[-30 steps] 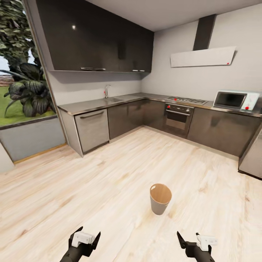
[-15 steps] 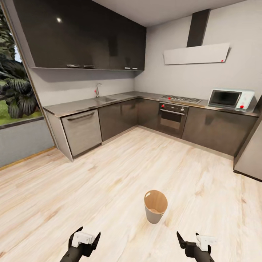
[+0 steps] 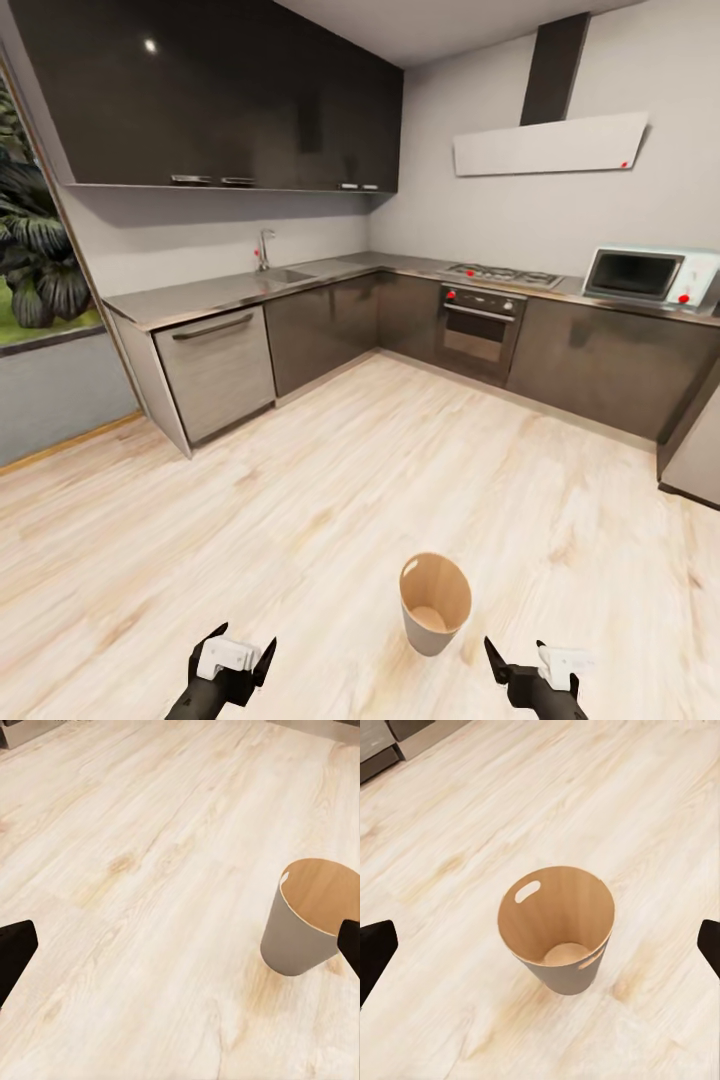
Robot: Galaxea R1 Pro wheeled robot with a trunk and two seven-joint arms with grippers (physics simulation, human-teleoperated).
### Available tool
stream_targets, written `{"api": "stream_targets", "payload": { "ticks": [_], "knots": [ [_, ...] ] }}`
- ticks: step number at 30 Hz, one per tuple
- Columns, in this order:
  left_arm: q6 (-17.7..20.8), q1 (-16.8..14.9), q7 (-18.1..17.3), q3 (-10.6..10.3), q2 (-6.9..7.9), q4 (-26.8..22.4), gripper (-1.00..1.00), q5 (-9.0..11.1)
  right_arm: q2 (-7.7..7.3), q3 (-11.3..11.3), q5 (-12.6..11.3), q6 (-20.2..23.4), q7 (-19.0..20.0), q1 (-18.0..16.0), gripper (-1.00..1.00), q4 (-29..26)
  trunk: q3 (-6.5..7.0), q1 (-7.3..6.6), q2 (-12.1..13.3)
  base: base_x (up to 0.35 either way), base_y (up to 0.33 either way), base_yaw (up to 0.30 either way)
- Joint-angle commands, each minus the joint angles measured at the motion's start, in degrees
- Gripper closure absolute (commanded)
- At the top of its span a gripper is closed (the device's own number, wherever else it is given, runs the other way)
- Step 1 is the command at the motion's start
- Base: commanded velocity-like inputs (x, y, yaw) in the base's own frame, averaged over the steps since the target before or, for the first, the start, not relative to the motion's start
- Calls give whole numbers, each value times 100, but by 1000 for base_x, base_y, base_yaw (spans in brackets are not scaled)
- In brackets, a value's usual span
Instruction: Put the three can of soda from the living room inside the tash can in the kitchen.
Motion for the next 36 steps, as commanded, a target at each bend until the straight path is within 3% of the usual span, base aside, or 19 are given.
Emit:
{"api": "stream_targets", "payload": {
  "ticks": [1, 24, 36],
  "knots": [
    [0, 0, 0, 0, 0, 1, -100, 0, -1, 0, -1, -1, 0, 0, -100, 1, 0, 0, 0, 326, 0, 0],
    [48, 0, -15, 18, 0, 339, -100, 16, -32, 4, 41, 0, 8, 0, -100, 13, -7, 0, 0, 319, 0, 0],
    [7, 0, 14, 26, 0, 392, -100, 47, -83, -30, -8, 67, -3, -6, -100, 22, -7, 0, 0, 53, 0, 0]
  ]
}}
